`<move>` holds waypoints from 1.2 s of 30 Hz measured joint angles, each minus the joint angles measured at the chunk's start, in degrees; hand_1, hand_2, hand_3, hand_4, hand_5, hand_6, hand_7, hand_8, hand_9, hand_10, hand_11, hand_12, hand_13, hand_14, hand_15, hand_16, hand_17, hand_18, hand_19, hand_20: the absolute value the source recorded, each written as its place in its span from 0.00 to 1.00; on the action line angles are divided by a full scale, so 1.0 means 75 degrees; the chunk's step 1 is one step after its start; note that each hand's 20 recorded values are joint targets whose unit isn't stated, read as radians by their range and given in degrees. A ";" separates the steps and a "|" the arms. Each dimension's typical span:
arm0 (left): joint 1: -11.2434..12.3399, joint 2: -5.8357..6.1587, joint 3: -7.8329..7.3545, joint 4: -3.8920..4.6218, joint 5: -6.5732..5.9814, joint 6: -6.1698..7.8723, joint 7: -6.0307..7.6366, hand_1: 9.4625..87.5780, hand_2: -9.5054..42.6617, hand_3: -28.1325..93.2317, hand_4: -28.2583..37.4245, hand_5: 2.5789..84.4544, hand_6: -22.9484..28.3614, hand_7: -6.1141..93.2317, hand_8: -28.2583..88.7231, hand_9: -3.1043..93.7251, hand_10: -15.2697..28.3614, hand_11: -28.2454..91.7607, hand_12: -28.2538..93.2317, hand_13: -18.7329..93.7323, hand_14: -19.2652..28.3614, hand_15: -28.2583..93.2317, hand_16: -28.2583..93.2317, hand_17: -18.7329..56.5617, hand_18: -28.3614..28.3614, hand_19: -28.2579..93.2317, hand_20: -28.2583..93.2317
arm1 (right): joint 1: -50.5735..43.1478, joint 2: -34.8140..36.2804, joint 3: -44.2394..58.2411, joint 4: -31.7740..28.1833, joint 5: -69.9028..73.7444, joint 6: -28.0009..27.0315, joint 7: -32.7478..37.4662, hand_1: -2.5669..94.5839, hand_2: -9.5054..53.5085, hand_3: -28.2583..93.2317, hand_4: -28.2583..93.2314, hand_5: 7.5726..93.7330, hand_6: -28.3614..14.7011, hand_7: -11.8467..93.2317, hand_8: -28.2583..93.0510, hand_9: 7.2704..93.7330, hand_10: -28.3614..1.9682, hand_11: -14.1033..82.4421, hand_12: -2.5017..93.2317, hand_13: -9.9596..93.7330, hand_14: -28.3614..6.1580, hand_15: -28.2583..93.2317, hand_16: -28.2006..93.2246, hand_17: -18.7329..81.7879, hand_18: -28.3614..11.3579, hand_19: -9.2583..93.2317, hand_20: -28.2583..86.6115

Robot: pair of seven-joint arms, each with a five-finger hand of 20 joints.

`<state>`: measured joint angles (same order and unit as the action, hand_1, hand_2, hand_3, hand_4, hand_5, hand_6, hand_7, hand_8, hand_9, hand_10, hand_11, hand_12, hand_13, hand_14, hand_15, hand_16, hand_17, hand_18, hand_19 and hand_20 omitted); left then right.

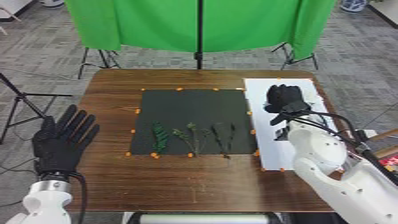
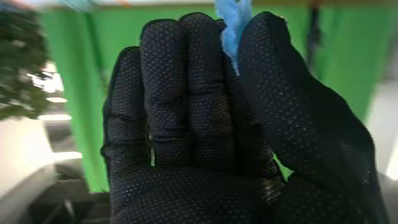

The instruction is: Arrange flowers

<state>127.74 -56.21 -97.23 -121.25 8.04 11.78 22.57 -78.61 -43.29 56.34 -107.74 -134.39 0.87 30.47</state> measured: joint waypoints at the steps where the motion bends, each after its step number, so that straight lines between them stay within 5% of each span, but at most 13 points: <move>1: 0.0024 -0.0001 -0.0018 0.0000 -0.0017 0.0000 -0.0002 0.18 0.43 0.84 0.00 0.49 0.59 0.18 0.17 0.41 0.67 0.41 0.31 0.41 0.69 0.47 0.19 0.21 0.72 0.44 0.33 | 0.0196 -0.0014 -0.0167 -0.0063 0.0024 0.0026 -0.0051 0.68 0.00 0.76 0.00 0.75 0.70 0.53 0.29 0.87 0.64 0.24 0.46 0.71 0.69 0.57 0.61 0.41 0.21 0.70 0.54; 13: 0.0076 0.0014 -0.0042 0.0029 -0.0178 0.0075 0.0018 0.18 0.43 0.84 0.00 0.49 0.59 0.18 0.17 0.41 0.68 0.41 0.32 0.41 0.68 0.47 0.19 0.21 0.72 0.44 0.33 | 0.2978 -0.1690 -0.2427 0.0845 0.0601 0.0077 -0.1444 0.68 0.00 0.76 0.00 0.75 0.70 0.52 0.29 0.86 0.64 0.24 0.46 0.71 0.68 0.57 0.60 0.41 0.20 0.70 0.54; 20: 0.0061 0.0179 0.0038 0.0035 -0.0220 0.0115 0.0170 0.18 0.43 0.84 0.00 0.49 0.59 0.18 0.17 0.41 0.68 0.41 0.32 0.41 0.68 0.46 0.19 0.21 0.72 0.44 0.33 | 0.4015 -0.2685 -0.3679 0.0897 0.0791 -0.0364 -0.1919 0.68 0.00 0.76 0.00 0.75 0.70 0.51 0.29 0.86 0.64 0.23 0.46 0.71 0.69 0.56 0.60 0.41 0.21 0.70 0.54; 26: 0.0063 0.0354 0.0063 0.0025 -0.0268 0.0137 0.0322 0.18 0.43 0.84 0.00 0.49 0.59 0.18 0.17 0.41 0.68 0.41 0.32 0.41 0.68 0.46 0.19 0.21 0.72 0.44 0.33 | 0.4453 -0.3471 -0.4585 0.1403 0.0613 -0.0577 -0.2199 0.68 0.00 0.76 0.00 0.75 0.70 0.51 0.28 0.86 0.64 0.23 0.46 0.71 0.69 0.56 0.60 0.41 0.21 0.70 0.54; 36: -0.0024 0.0425 0.0209 0.0026 -0.0301 0.0133 0.0434 0.18 0.43 0.84 0.00 0.49 0.59 0.18 0.17 0.41 0.67 0.41 0.31 0.41 0.67 0.46 0.19 0.21 0.72 0.44 0.33 | 0.4241 -0.4403 -0.4840 0.2633 -0.0460 -0.0973 -0.2267 0.67 0.00 0.76 0.00 0.75 0.69 0.51 0.28 0.85 0.65 0.23 0.45 0.70 0.68 0.56 0.60 0.41 0.21 0.70 0.53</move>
<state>127.56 -53.02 -95.66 -121.06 5.78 12.78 25.82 -46.80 -76.32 20.04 -88.00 -137.84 -6.43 13.47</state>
